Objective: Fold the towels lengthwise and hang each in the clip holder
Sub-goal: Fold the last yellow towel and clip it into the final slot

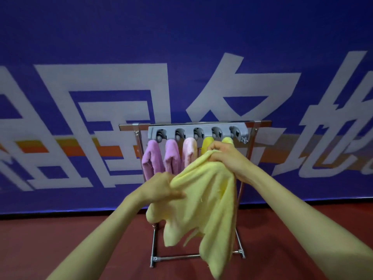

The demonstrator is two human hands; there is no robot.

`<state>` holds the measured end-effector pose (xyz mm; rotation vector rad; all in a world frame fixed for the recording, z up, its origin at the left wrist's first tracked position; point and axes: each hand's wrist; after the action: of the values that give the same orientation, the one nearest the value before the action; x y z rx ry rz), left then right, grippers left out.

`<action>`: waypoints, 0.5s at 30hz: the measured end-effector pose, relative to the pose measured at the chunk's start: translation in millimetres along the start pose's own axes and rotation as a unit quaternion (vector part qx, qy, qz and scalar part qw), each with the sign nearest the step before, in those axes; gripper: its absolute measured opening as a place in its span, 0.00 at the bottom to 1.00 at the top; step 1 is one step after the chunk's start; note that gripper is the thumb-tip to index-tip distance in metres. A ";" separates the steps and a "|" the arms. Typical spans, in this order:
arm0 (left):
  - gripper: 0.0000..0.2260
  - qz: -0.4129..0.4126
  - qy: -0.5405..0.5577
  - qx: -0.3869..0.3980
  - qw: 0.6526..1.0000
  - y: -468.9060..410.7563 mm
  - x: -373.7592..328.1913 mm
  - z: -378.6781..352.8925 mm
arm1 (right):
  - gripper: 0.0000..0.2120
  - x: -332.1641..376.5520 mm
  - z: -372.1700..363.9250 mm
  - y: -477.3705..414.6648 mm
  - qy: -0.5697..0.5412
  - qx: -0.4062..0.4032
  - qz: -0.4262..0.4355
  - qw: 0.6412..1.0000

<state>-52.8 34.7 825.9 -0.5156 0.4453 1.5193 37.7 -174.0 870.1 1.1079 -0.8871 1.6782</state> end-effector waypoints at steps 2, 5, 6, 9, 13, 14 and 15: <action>0.15 0.022 -0.047 0.030 0.998 4.9 20.0 -7.1 | 0.09 1.8 1.9 -4.4 -0.026 -0.031 0.001 0.999; 0.13 0.150 0.089 0.035 0.984 13.9 52.8 -12.2 | 0.08 -3.2 12.7 -14.1 -0.079 -0.048 -0.016 0.996; 0.09 0.184 0.156 0.031 0.970 17.0 60.9 -13.1 | 0.07 -5.5 17.7 -16.4 -0.086 -0.045 -0.026 0.995; 0.07 0.234 0.290 -0.037 0.927 20.6 74.9 -18.7 | 0.08 -15.6 31.6 -24.3 -0.122 -0.042 -0.054 0.990; 0.10 0.285 0.429 -0.191 0.836 5.6 63.1 -24.2 | 0.07 -24.1 50.6 -31.4 -0.130 0.005 -0.066 0.989; 0.10 0.291 0.440 -0.222 0.820 -0.5 56.9 -24.2 | 0.06 -25.4 55.6 -32.2 -0.128 0.027 -0.067 0.989; 0.10 0.291 0.442 -0.244 0.812 -5.8 48.3 -23.2 | 0.06 -27.3 59.3 -32.6 -0.130 0.049 -0.074 0.988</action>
<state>-45.4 61.0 779.5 -1.6461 1.0042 1.9254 90.3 -224.6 867.2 1.4477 -0.8670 1.4892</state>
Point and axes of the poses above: each hand's wrist, its own y-axis away from the middle knuckle, its own z-axis out of the back of the hand, x = y × z, and after that the axes turned 12 degrees about -x, right-handed
